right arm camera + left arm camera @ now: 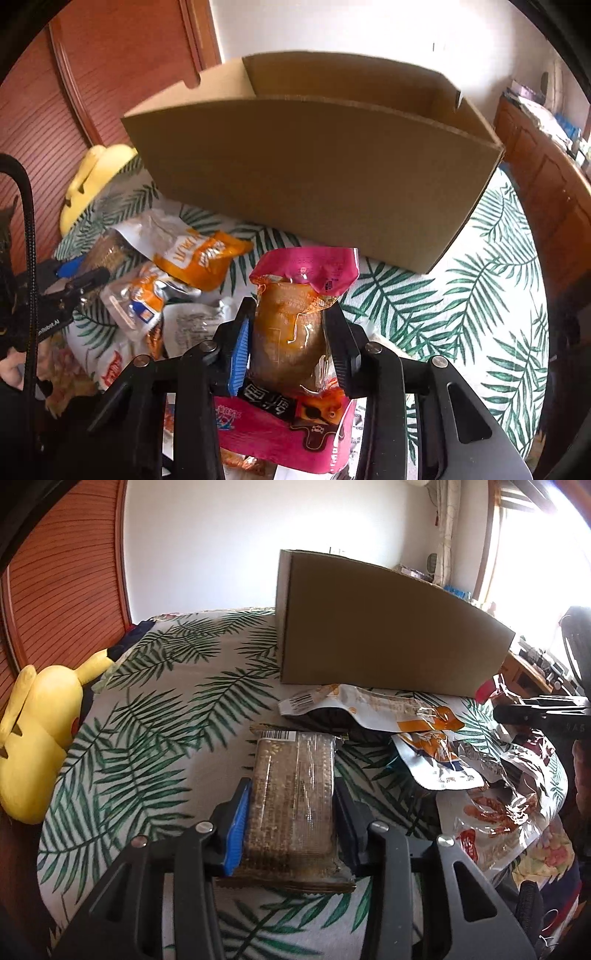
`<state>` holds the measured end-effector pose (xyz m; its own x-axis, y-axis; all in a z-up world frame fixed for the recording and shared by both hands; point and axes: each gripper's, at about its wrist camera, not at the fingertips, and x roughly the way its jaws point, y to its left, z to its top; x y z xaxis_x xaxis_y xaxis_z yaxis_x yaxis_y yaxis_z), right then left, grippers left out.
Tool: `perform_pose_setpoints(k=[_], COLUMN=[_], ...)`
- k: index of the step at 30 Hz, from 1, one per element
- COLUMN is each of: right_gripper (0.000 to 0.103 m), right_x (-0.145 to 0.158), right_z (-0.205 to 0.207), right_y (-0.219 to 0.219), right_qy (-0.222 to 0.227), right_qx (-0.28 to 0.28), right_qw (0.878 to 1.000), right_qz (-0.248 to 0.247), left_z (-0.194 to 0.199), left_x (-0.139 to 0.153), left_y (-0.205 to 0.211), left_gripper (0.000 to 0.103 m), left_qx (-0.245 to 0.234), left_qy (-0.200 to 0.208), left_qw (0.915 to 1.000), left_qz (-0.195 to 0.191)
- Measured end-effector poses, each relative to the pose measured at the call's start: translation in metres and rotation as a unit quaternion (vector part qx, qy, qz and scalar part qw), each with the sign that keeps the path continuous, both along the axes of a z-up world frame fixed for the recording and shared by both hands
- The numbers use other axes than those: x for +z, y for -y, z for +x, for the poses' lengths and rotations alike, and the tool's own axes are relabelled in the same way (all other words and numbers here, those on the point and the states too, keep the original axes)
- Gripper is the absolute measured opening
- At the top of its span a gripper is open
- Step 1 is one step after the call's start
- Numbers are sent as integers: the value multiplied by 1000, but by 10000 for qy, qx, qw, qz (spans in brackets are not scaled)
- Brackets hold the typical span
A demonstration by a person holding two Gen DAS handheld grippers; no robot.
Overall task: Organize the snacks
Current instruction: 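Carry both packets over the cardboard box and open both tools to drop them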
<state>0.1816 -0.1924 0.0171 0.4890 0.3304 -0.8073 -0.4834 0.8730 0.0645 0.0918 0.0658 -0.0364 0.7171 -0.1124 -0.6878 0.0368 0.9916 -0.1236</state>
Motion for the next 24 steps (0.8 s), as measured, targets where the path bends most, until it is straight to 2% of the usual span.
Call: perform_pose_setpoints(k=[8,17,24], right_gripper=[38,38,38], right_x=[23,41,60], right_z=[-8,-11,-1], right_y=[9,7,8], right_qy=[296,528,746], right_qx=[6,-47,-107], right_qw=[9994,9980,9962], right_qz=[186,342,433], left_z=[-9,-6,15], left_x=[15,58,92], left_y=[-12,0,17], left_gripper=[40,41,41], left_qx=[111,-105,-354], left_qy=[199,621,887], left_qw=[9997,9980,9954], left_qz=[-9,-32,51])
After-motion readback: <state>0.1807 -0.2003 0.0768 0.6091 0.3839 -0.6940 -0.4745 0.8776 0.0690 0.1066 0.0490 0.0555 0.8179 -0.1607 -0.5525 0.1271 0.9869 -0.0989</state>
